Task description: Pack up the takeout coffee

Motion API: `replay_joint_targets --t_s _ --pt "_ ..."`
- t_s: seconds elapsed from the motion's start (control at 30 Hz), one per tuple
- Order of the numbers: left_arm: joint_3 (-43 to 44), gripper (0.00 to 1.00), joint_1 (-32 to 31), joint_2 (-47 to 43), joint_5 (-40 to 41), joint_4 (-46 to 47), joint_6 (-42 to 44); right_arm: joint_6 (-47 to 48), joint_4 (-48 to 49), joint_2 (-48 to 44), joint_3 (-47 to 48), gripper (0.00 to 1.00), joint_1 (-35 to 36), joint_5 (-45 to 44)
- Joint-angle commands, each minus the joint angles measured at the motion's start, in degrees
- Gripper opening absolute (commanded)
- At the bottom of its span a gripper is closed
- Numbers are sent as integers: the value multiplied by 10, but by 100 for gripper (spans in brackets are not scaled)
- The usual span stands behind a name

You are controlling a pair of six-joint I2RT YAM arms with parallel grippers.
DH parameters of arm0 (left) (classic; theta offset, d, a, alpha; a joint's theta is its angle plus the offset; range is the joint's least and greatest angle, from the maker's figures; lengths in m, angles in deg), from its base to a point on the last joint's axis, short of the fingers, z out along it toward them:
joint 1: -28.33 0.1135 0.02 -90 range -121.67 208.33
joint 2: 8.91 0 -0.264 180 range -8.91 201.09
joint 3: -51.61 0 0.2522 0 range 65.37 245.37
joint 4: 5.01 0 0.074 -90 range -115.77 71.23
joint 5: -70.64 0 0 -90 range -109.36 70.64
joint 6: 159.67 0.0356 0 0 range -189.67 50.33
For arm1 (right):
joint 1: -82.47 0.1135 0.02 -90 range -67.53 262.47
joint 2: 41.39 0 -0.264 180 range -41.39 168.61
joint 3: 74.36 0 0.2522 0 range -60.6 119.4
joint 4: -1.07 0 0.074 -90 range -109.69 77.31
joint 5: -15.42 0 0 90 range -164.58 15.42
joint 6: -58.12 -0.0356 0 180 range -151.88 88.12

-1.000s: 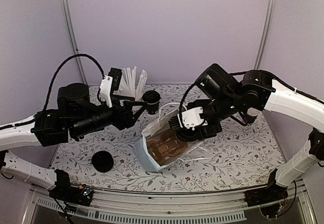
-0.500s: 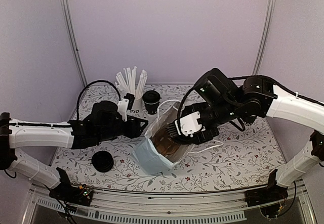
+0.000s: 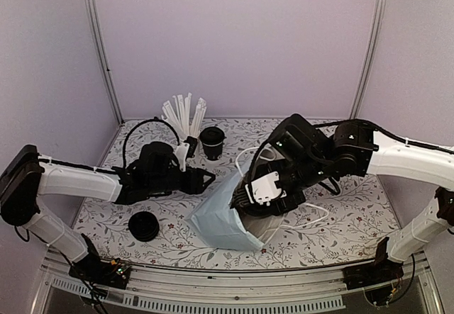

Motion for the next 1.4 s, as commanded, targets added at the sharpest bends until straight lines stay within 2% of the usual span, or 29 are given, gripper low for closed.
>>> replay_joint_targets --t_s 0.0,0.17,0.23,0.37,0.5,0.6,0.7,0.83,0.97,1.07,1.13,1.23,1.37 --pt "16 64 16 39 -75 55 -5 -7 22 -22 -11 43 5 21" --pt "38 64 34 87 -140 76 -10 -21 57 -10 -5 43 5 24" --pt "54 62 43 86 -131 51 0 -36 51 1 16 43 5 44" --pt "98 63 49 -21 -11 -73 59 -56 42 25 47 43 5 57" --pt "148 65 35 -142 18 -223 57 -64 47 31 58 43 1 51" --pt "152 66 -14 -200 59 -291 27 -85 38 43 81 43 -14 75" --pt "124 66 -103 -241 120 -336 -20 -120 9 71 119 43 -28 115" --pt "82 53 -223 -296 187 -411 -89 -152 -2 97 129 43 -33 141" --pt "41 36 -270 -338 191 -511 -161 -153 -3 100 133 43 -33 132" --pt "-3 29 -277 -366 167 -515 -170 -152 -2 101 128 43 -34 123" --pt "-30 27 -276 -363 125 -480 -147 -151 0 102 122 43 -34 116" --pt "-48 25 -276 -312 80 -436 -116 -151 0 101 118 43 -34 112" --pt "-49 15 -262 -231 65 -380 -95 -147 0 98 114 43 -34 104"
